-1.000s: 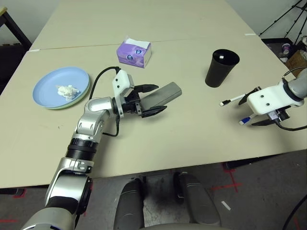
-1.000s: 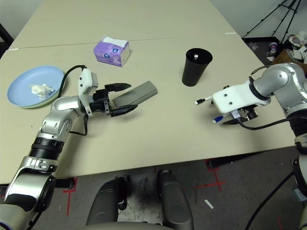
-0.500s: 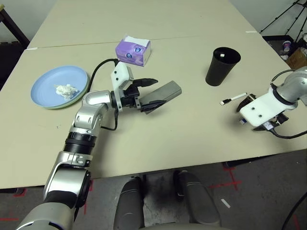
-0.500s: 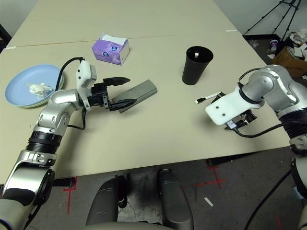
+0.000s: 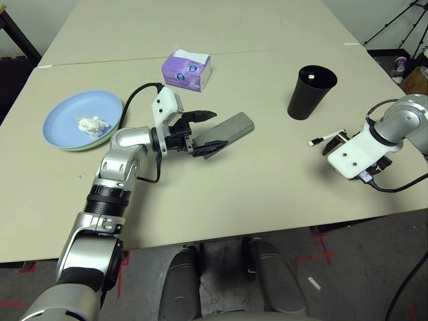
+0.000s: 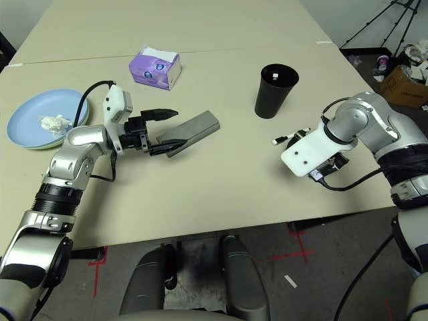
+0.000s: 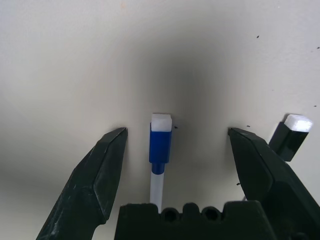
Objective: Organize and tidy the items on the table.
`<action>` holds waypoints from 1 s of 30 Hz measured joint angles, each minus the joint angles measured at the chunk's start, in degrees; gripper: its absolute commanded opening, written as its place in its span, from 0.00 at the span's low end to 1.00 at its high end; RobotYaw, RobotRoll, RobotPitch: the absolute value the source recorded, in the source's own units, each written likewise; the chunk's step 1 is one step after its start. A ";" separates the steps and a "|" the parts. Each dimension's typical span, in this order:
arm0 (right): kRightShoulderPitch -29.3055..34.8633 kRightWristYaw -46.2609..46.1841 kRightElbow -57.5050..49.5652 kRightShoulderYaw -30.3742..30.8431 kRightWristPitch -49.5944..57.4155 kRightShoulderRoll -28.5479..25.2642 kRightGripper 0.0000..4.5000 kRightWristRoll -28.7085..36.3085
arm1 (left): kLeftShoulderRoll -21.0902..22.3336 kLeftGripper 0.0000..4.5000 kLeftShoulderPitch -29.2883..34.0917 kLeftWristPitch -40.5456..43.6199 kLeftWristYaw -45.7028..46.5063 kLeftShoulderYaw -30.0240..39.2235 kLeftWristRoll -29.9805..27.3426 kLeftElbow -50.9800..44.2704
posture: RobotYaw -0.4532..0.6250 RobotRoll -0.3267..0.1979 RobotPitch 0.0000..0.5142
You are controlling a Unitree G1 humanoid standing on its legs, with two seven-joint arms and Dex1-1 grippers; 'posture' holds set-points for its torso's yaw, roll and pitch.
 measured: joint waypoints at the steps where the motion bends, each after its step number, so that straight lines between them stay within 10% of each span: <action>1: 0.00 0.42 0.06 0.09 0.00 0.00 0.82 0.00 | 0.00 1.00 0.06 0.03 0.02 0.00 0.00 0.00 | 0.34 0.62 0.44; 10: -1.02 2.06 0.63 0.40 0.09 0.62 0.10 0.05 | 0.03 1.00 0.12 0.05 0.45 0.00 0.00 -0.11 | 0.34 0.62 0.43; 16: -2.52 4.84 0.74 0.37 3.35 1.10 0.09 2.74 | 0.09 1.00 0.21 0.05 0.61 0.00 0.00 -0.17 | 0.34 0.62 0.43; 30: -6.78 4.84 -14.16 -3.41 48.24 1.67 0.09 34.00 | 0.53 1.00 0.12 -0.07 0.80 0.03 0.02 0.25 | 0.33 0.62 0.38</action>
